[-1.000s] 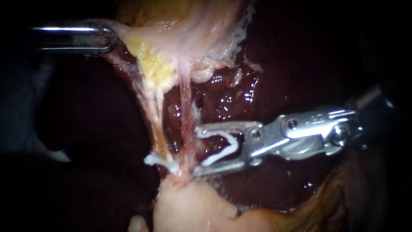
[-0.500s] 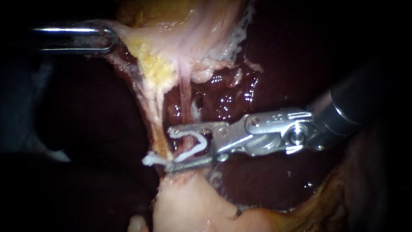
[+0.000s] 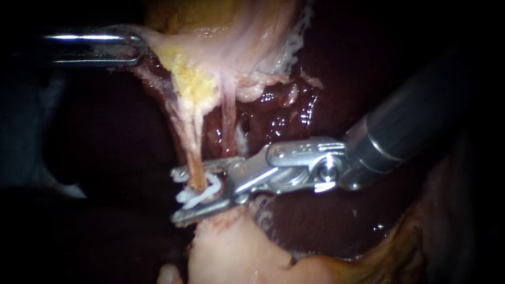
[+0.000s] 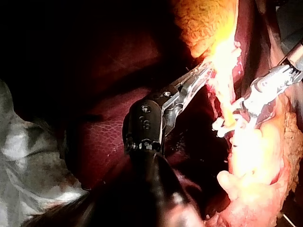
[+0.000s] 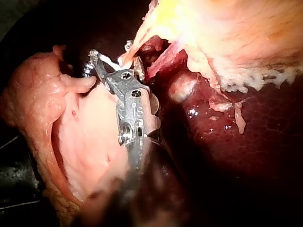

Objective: Clipping second clip left tube

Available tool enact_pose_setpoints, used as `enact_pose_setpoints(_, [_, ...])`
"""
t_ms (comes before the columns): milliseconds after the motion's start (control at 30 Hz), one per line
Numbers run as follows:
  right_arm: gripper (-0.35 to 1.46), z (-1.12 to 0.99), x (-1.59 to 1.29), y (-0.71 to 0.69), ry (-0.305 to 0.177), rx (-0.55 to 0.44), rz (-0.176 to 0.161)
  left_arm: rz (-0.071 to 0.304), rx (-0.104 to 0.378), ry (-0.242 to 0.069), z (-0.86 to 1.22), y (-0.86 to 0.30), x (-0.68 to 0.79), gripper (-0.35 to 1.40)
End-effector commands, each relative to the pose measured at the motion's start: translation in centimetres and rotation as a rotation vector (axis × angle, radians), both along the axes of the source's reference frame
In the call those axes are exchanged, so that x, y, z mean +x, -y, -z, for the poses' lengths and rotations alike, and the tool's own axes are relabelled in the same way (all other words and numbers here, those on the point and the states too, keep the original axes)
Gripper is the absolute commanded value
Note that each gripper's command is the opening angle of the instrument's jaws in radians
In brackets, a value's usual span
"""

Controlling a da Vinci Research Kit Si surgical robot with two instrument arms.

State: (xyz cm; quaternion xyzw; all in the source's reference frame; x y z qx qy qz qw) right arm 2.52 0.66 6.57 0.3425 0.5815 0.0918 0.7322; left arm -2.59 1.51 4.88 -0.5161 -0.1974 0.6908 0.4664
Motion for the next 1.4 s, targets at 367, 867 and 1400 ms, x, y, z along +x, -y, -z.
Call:
enact_pose_setpoints(367, [0.43, 0.20, 0.12, 0.23, -0.025, 0.021, 0.024, 0.000, 0.000, -0.001, 0.00, 0.00, 0.00, -0.35])
enact_pose_setpoints(867, [-0.13, 0.39, 0.00, 0.31, -0.012, 0.072, 0.023, -0.002, 0.001, 0.001, 0.01, 0.01, 0.01, -0.35])
enact_pose_setpoints(1400, [-0.35, 0.26, -0.08, 0.23, 0.050, 0.152, 0.051, -0.002, 0.001, 0.001, 0.01, 0.01, 0.00, -0.35])
